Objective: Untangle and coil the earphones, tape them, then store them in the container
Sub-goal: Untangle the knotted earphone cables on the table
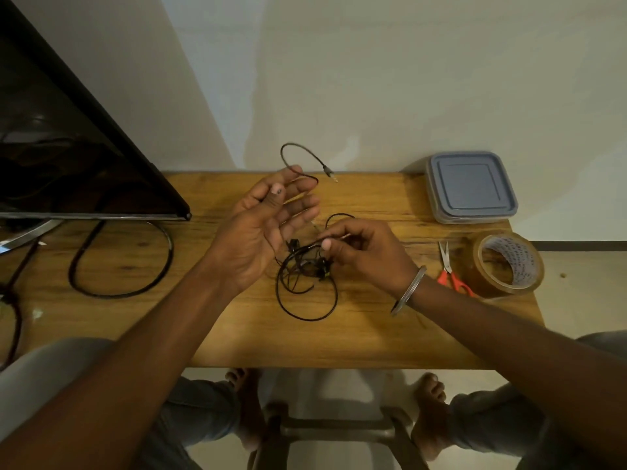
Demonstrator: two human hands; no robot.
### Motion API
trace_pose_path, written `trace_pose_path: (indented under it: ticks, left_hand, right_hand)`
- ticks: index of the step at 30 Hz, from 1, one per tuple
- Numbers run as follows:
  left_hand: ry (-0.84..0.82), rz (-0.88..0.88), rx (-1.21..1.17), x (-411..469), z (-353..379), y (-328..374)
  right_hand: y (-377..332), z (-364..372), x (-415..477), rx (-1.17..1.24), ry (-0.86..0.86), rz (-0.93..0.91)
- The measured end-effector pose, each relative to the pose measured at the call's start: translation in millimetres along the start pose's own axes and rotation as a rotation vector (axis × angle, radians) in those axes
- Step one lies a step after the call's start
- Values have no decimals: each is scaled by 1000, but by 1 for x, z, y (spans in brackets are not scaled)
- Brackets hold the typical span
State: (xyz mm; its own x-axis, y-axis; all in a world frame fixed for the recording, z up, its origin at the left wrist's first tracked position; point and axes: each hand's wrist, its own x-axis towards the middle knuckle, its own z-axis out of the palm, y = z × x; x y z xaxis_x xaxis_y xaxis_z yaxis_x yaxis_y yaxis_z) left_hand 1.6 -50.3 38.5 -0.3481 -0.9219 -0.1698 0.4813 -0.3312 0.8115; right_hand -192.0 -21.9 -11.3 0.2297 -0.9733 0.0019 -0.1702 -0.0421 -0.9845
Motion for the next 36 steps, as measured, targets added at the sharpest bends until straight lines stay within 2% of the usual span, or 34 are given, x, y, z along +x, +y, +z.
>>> trace_pose_path:
  ticks: [1,3,7,9,10,13,16,18,21,23,25,27,30,32,35,36]
  left_hand:
    - [26,-11,69,1,-3,0]
    - [43,-25,381,-2,-4,-5]
    - [-173,-69,898,-12,-1,-28]
    - [-162,90,1156,-9,-8,-35]
    - [-87,184,1213,-6,-11,-32]
    - [151,367,1170,-1,-18,-17]
    - [256,512,1229,-1,-19,-6]
    - [315,541,1113,1,-18,-2]
    - [403,493,637,5,-18,7]
    - [457,306,226,6,-24,19]
    - [440,122,-23,5,-32,27]
    - [406,92,83,4,-33,28]
    - [414,288,559,3,-26,24]
    - [496,413,753,5,-27,19]
    - [593,269,735,4,-26,10]
    - [597,218,869,2,-25,7]
  right_hand:
    - [-3,-3,2,82,2,15]
    - [-10,-7,4,187,-10,15]
    - [-21,-11,6,270,-7,-15]
    - [-26,-14,7,238,44,-40]
    - [-29,-17,8,204,102,-60]
    - [-34,-27,12,139,277,-87]
    - [-40,-30,13,92,357,-114]
    - [-44,-29,14,16,391,-165]
    - [-43,-32,15,-103,474,-153]
    - [-36,-36,16,-96,565,-80]
    - [-27,-39,17,-14,651,10]
    - [-22,-40,17,42,685,66]
    - [-29,-39,16,-15,656,7]
    - [-44,-40,15,-47,629,-75]
    - [-72,-40,12,-83,520,-206]
    - [-80,-38,11,-102,484,-241]
